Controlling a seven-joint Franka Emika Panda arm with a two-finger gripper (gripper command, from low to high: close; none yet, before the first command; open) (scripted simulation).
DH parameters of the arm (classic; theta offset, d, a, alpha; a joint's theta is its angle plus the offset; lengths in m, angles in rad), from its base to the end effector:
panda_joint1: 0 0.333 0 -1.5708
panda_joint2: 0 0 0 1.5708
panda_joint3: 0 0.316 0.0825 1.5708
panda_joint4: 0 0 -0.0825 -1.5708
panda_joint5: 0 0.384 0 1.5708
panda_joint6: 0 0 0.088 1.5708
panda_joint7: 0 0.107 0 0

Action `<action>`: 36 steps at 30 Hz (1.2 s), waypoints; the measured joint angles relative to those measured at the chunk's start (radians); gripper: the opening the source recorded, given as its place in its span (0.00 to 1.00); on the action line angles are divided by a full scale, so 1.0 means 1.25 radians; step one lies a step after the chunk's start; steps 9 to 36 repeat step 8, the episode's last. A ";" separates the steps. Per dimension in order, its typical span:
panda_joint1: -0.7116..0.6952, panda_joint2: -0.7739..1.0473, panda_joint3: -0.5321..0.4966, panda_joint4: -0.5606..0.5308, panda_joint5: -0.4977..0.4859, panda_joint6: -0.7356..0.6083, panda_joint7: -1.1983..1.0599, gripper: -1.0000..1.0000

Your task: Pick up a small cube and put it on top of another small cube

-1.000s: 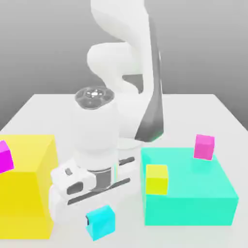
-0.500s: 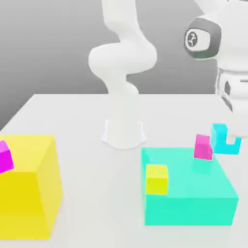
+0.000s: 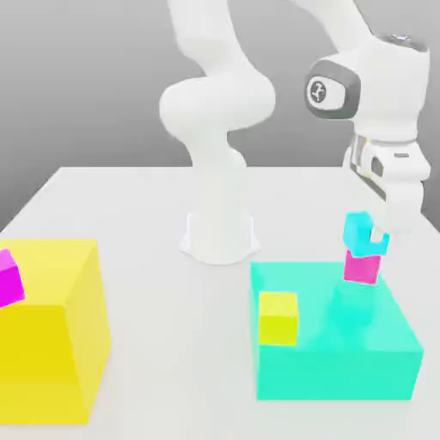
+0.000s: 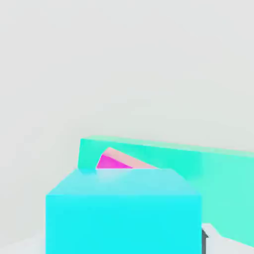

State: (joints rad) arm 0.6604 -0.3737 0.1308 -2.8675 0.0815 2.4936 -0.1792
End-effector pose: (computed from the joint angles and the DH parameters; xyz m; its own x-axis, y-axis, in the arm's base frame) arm 0.2477 0.2428 0.2929 0.6245 0.7811 -0.0013 0.7811 -0.6245 -0.0017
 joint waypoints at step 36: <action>0.001 -0.086 -0.006 0.036 -0.001 -0.121 -0.001 1.00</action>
